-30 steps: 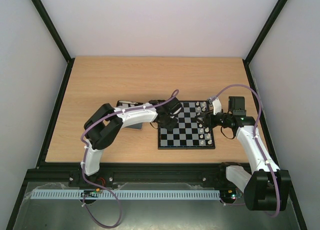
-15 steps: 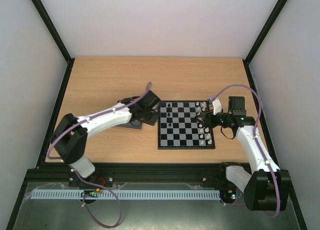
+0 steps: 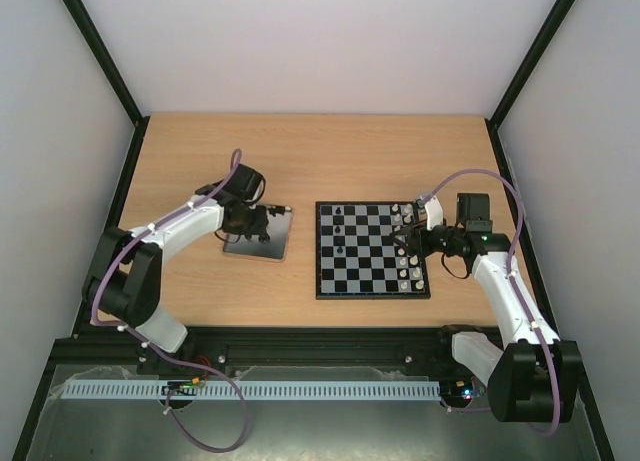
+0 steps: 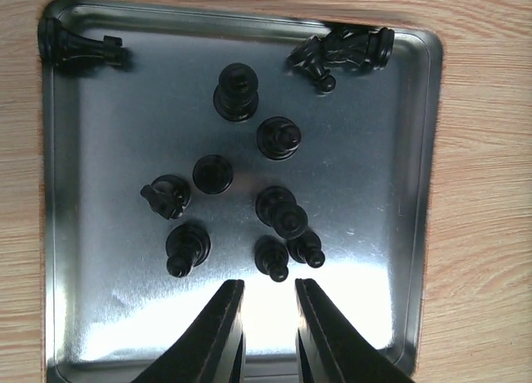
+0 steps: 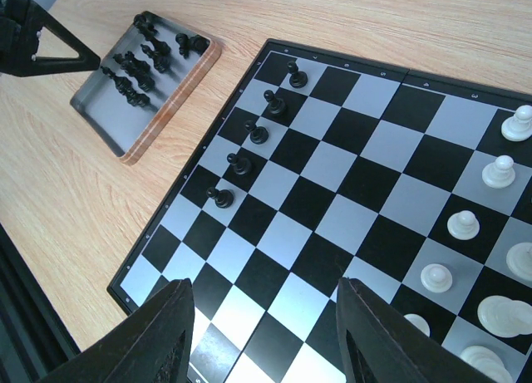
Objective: Set up the chess pieces on the board
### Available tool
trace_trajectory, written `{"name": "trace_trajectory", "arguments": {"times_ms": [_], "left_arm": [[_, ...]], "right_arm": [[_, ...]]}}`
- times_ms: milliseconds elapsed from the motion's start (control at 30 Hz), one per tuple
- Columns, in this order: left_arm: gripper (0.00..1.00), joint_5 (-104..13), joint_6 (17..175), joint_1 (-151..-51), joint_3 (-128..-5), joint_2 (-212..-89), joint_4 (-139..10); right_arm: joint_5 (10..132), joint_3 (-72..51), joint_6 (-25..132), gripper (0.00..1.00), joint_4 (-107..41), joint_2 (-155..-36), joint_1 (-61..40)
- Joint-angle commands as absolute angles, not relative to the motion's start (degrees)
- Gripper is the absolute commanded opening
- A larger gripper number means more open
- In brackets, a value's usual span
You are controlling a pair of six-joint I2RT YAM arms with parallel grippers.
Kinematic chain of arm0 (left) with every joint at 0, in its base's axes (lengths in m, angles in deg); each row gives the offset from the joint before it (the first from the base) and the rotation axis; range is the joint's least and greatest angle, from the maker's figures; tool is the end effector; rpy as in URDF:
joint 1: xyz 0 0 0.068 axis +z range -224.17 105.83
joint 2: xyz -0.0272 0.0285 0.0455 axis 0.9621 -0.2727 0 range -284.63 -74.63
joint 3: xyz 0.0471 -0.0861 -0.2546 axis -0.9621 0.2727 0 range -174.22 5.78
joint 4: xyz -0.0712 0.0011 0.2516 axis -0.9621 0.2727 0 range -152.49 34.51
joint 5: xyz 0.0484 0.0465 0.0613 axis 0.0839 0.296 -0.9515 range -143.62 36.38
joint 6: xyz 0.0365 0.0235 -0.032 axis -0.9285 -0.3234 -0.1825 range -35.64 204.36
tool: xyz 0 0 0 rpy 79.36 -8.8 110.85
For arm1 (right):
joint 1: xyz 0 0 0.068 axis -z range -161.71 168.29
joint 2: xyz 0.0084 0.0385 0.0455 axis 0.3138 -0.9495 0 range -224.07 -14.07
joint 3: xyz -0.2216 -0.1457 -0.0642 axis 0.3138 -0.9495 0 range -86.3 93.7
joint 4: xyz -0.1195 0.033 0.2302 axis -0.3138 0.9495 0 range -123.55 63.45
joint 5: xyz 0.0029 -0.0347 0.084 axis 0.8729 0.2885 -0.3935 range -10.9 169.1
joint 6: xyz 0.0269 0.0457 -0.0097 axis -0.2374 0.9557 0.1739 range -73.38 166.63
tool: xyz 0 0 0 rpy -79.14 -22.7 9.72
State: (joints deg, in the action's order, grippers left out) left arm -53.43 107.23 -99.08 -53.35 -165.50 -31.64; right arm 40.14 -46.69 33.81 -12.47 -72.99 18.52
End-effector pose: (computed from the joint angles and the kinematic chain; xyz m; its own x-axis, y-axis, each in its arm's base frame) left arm 0.2852 -0.1325 0.2023 -0.9061 -0.0078 -0.4230 0.0764 0.9804 -0.1817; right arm 0.2124 0.0216 0.2494 -0.5262 -0.1703 -0.8331 -0.6076 0.7607 0.2283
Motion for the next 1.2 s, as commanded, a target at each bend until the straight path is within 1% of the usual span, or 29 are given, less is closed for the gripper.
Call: {"name": "trace_trajectory", "arguments": {"times_ms": [0, 267, 333, 367, 433, 767, 1033, 1167], "left_arm": [[0.2, -51.86, 106.07, -97.58, -53.93, -166.56, -32.0], [0.2, -51.46, 104.53, -95.71, -60.07, -170.7, -31.45], [0.21, -51.42, 104.46, -95.71, -60.72, -171.97, -31.65], [0.23, -51.42, 104.67, -95.71, -60.87, -172.51, -31.9], [0.25, -51.5, 105.34, -95.71, -61.01, -173.41, -32.71], [0.23, -49.09, 107.1, -95.87, -62.41, -176.26, -35.68], [0.24, -50.13, 106.75, -95.8, -61.61, -177.1, -36.43], [0.23, -50.35, 106.68, -95.99, -61.76, -178.01, -36.9]], "right_arm": [[39.54, -47.23, 33.18, 0.48, -12.02, -72.43, 18.2], [39.29, -47.21, 33.09, 0.48, -11.92, -72.7, 18.2], [39.37, -47.19, 33.07, 0.48, -11.93, -72.7, 18.2], [39.39, -47.11, 33.09, 0.48, -11.93, -72.63, 18.2], [39.46, -47.13, 33.09, 0.48, -11.93, -72.6, 18.19], [39.61, -47.16, 33.09, 0.48, -11.93, -72.79, 18.21], [39.64, -47.3, 33.14, 0.48, -12.07, -72.94, 18.19], [39.72, -47.3, 33.15, 0.48, -12.1, -72.88, 18.2]]}}
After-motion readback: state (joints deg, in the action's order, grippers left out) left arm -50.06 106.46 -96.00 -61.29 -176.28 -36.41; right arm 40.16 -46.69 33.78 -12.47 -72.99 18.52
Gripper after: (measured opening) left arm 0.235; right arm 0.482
